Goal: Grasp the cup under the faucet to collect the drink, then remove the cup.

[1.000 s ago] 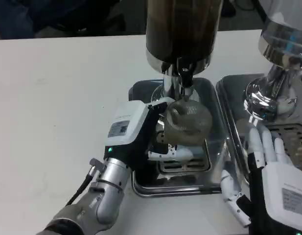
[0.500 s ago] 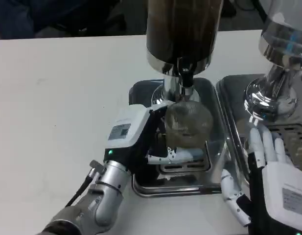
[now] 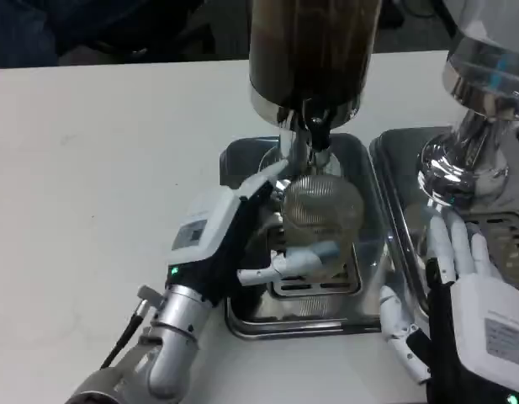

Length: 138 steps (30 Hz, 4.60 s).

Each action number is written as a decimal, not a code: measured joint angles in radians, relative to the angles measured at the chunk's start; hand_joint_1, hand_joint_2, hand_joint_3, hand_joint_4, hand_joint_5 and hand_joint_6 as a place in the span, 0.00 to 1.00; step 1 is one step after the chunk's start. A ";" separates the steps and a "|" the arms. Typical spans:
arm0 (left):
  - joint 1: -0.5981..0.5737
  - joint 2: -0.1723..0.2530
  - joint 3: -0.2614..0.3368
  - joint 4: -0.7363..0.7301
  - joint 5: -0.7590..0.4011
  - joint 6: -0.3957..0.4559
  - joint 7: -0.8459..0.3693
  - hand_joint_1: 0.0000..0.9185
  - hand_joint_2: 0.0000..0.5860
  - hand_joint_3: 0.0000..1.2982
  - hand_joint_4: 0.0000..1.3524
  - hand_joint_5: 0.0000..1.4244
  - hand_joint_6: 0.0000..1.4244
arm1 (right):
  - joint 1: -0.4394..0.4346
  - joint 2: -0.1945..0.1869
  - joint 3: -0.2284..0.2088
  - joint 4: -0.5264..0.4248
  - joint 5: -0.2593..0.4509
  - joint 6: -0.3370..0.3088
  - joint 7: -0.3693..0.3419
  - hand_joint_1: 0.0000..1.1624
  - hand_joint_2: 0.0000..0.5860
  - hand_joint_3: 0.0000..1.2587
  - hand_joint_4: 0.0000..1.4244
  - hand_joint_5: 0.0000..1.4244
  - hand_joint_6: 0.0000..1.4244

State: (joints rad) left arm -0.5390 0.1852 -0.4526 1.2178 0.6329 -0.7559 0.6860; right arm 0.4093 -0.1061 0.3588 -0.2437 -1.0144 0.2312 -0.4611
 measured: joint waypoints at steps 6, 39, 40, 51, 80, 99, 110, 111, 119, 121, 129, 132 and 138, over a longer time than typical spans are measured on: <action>0.030 0.039 0.051 -0.037 -0.037 -0.053 0.009 0.09 0.00 0.14 0.14 0.28 0.24 | -0.007 -0.006 -0.002 0.003 0.019 -0.001 0.000 0.03 0.84 0.03 0.00 0.00 0.09; 0.358 0.296 0.364 -0.844 -0.913 -0.121 -0.958 0.00 0.12 0.02 0.00 0.07 0.04 | -0.118 -0.062 -0.027 0.106 0.157 -0.116 0.040 0.24 0.57 0.00 0.00 0.00 0.06; 0.352 0.296 0.364 -0.853 -0.930 -0.105 -0.993 0.00 0.12 0.02 0.00 0.07 0.04 | -0.118 -0.061 -0.027 0.111 0.158 -0.121 0.040 0.24 0.57 0.00 0.00 0.00 0.06; 0.248 0.230 0.368 -0.914 -0.999 0.014 -1.244 0.00 0.13 0.01 0.00 0.10 0.06 | -0.115 -0.044 -0.028 0.123 0.160 -0.129 0.014 0.25 0.57 0.00 0.00 0.00 0.06; 0.180 0.108 0.361 -0.831 -0.859 0.004 -1.374 0.00 0.14 0.13 0.09 0.21 0.15 | -0.094 -0.020 -0.036 0.121 0.177 -0.129 0.001 0.24 0.58 0.00 0.00 0.00 0.07; 0.234 0.163 0.338 -0.901 -0.729 -0.072 -1.317 0.00 0.15 0.16 0.12 0.23 0.17 | -0.108 -0.024 -0.036 0.121 0.201 -0.130 0.007 0.23 0.58 0.00 0.00 0.00 0.08; 0.236 0.169 0.332 -0.905 -0.703 -0.085 -1.284 0.00 0.15 0.17 0.12 0.23 0.17 | -0.135 -0.031 -0.093 0.144 0.446 -0.247 0.120 0.36 0.47 0.00 0.00 0.00 0.03; 0.236 0.169 0.332 -0.905 -0.702 -0.085 -1.282 0.00 0.15 0.17 0.12 0.23 0.18 | -0.144 -0.032 -0.102 0.154 0.475 -0.265 0.139 0.39 0.47 0.00 0.00 0.00 0.01; 0.237 0.171 0.333 -0.905 -0.702 -0.086 -1.271 0.00 0.15 0.18 0.13 0.23 0.18 | -0.221 -0.049 -0.143 0.209 0.614 -0.298 0.277 0.51 0.38 0.00 0.00 0.00 0.00; 0.237 0.171 0.333 -0.905 -0.703 -0.086 -1.271 0.00 0.15 0.18 0.13 0.23 0.18 | -0.238 -0.052 -0.149 0.219 0.626 -0.298 0.293 0.51 0.38 0.00 0.00 0.00 0.00; 0.237 0.172 0.334 -0.905 -0.703 -0.086 -1.271 0.00 0.15 0.18 0.14 0.23 0.18 | -0.290 -0.043 -0.158 0.288 0.660 -0.299 0.322 0.54 0.37 0.00 0.00 0.00 0.00; 0.237 0.173 0.334 -0.905 -0.703 -0.086 -1.271 0.00 0.15 0.18 0.14 0.23 0.18 | -0.308 -0.034 -0.158 0.315 0.665 -0.302 0.322 0.54 0.37 0.00 0.00 0.00 0.00; 0.237 0.176 0.334 -0.905 -0.703 -0.086 -1.271 0.00 0.15 0.18 0.14 0.23 0.18 | -0.337 -0.023 -0.157 0.336 0.678 -0.318 0.323 0.55 0.36 0.00 0.00 0.00 0.00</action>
State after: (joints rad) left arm -0.3016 0.3610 -0.1188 0.3130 -0.0701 -0.8415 -0.5845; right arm 0.0721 -0.1289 0.2015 0.0918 -0.3369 -0.0872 -0.1377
